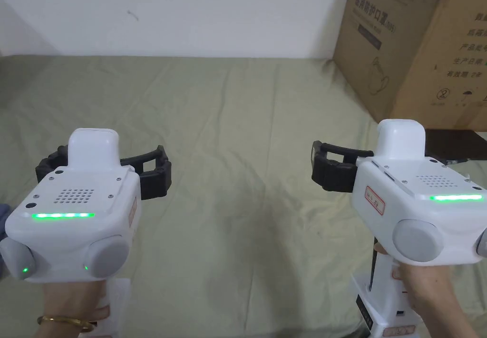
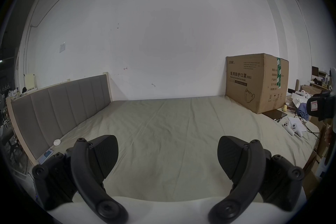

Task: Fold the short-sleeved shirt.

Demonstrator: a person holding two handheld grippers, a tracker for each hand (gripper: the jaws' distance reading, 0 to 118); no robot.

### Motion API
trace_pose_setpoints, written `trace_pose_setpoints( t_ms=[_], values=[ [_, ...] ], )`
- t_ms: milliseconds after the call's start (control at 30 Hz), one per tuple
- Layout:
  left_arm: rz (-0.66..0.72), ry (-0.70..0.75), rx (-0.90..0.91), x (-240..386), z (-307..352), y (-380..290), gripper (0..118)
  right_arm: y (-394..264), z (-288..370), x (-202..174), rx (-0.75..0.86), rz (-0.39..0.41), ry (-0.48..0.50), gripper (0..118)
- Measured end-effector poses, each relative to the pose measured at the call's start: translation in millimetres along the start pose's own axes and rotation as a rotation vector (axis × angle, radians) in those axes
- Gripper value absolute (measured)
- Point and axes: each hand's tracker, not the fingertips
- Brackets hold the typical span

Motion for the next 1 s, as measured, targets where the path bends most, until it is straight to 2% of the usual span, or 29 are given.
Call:
trace_pose_setpoints(
  t_ms=[1000],
  values=[
    [-0.005, 0.009, 0.014, 1.3, -1.0, -0.4, 110, 0.1, 2.9, 1.1, 0.017, 0.006, -0.006, 118]
  ],
)
